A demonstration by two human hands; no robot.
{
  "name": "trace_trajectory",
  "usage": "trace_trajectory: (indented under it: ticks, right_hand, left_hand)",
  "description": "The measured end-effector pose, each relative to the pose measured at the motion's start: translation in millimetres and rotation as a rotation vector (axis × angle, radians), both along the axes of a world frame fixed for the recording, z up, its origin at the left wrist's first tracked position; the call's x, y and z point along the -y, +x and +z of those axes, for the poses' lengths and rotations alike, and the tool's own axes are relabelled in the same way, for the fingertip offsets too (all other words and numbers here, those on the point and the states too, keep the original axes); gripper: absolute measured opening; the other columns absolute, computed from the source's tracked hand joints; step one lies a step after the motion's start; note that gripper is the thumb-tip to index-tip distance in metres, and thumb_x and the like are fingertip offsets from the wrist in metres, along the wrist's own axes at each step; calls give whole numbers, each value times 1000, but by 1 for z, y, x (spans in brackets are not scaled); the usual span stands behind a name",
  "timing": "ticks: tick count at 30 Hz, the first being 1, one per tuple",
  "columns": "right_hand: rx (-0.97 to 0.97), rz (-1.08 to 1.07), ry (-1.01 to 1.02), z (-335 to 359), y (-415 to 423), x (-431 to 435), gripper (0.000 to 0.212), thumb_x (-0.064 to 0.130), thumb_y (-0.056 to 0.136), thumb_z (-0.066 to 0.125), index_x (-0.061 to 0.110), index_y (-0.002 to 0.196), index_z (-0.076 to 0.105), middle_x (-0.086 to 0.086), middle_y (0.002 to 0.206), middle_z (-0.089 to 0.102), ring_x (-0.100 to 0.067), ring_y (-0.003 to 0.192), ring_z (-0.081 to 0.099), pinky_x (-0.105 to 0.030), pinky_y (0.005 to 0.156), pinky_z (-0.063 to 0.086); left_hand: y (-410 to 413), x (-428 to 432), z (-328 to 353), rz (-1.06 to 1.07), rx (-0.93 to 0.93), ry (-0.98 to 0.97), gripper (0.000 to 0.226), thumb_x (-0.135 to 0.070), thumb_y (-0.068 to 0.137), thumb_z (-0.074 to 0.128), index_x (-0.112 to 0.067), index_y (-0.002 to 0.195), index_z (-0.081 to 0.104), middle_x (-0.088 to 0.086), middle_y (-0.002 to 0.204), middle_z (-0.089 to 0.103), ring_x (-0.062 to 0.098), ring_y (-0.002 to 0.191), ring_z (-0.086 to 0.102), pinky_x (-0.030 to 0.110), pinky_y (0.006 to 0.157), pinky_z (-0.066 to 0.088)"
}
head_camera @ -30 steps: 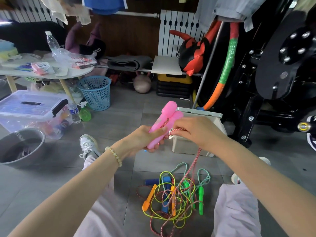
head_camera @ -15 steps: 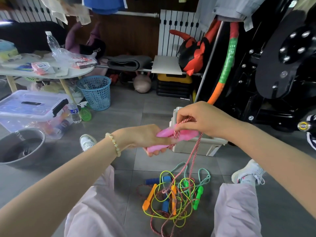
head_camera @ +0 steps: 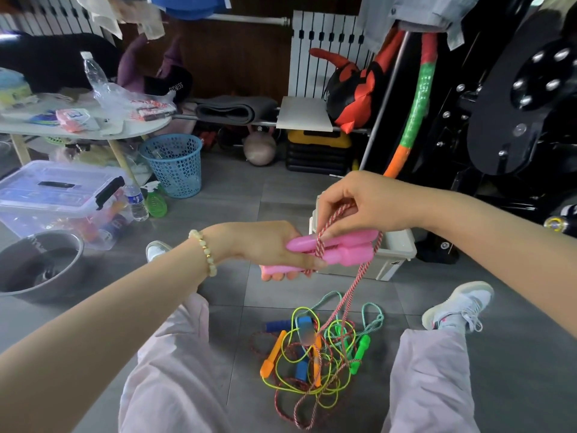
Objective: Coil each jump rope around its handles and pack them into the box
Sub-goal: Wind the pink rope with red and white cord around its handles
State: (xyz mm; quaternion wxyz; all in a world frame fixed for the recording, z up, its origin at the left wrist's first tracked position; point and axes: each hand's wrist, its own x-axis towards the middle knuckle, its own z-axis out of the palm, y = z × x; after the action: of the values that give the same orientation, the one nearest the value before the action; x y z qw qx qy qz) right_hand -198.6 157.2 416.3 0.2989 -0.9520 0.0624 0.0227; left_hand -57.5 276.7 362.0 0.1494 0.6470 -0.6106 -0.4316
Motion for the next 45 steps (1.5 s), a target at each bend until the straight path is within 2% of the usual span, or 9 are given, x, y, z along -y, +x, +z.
trace_trajectory:
  ticks: [8, 11, 16, 21, 25, 31, 35, 42, 45]
  right_hand:
    - [-246, -82, 373, -27, 3, 11, 41, 49, 64, 80, 13, 71, 61, -29, 86, 59, -26, 75, 49, -36, 69, 39]
    - [-229, -92, 476, -41, 1, 5, 28, 37, 73, 76, 14, 78, 61, -5, 77, 58, -11, 68, 51, -20, 61, 41]
    - [-62, -89, 745, -59, -4, -5, 8, 29, 78, 73, 24, 84, 71, 0, 93, 67, -16, 91, 59, -30, 88, 47]
    - [-124, -149, 1354, -79, -15, -4, 82, 72, 69, 57, 9, 122, 62, -15, 125, 61, -26, 116, 58, -35, 100, 46]
    - [17, -170, 1603, -106, -15, -6, 97, 75, 61, 63, 2, 124, 59, -21, 132, 53, -32, 124, 50, -46, 109, 32]
    - [100, -265, 1301, -136, -16, -31, 63, 47, 70, 76, 8, 115, 56, -5, 98, 59, -10, 76, 58, -27, 77, 51]
    - [184, -528, 813, -126, -3, -42, 14, 20, 83, 68, 23, 96, 63, 12, 81, 63, 4, 60, 46, -14, 53, 35]
    - [274, -594, 741, -124, -1, -44, 12, 15, 86, 65, 14, 98, 65, 8, 78, 64, 4, 52, 49, -8, 48, 33]
    - [235, -536, 402, -124, 0, -47, 12, 20, 94, 55, 25, 85, 62, 12, 68, 57, 9, 53, 49, -8, 54, 36]
  left_hand:
    - [-14, -7, 8, -119, 68, -48, 42, -45, 92, 49, -9, 81, 68, -6, 50, 59, 11, 39, 53, 14, 45, 42]
    - [-13, -13, 3, -121, 92, -42, 36, -43, 93, 49, -16, 75, 65, -9, 45, 58, 7, 36, 51, 14, 44, 42]
    - [-10, -24, -7, -141, 16, -60, 40, -35, 97, 47, -10, 69, 61, -5, 50, 60, 6, 39, 54, 14, 43, 42]
    - [-5, -25, -9, -50, -107, -98, 42, -31, 98, 42, -19, 61, 57, -10, 46, 59, 2, 39, 54, 15, 44, 45]
    - [3, -23, -17, 89, -113, -83, 45, -37, 97, 42, -13, 61, 57, -7, 42, 57, 3, 37, 53, 15, 43, 45]
    - [15, -17, -25, 191, -119, -71, 46, -38, 98, 42, -12, 63, 58, -7, 43, 56, 4, 38, 51, 16, 44, 43]
    - [19, -15, -33, 232, -138, -95, 47, -39, 97, 41, -11, 63, 58, -4, 43, 56, 6, 39, 51, 16, 44, 42]
    - [18, -9, -38, 265, -145, -176, 46, -35, 97, 48, -14, 57, 58, -5, 41, 55, 7, 37, 48, 16, 44, 39]
    - [19, -2, -46, 384, -138, -241, 49, -37, 94, 53, -13, 52, 56, -3, 39, 53, 8, 35, 48, 18, 42, 40]
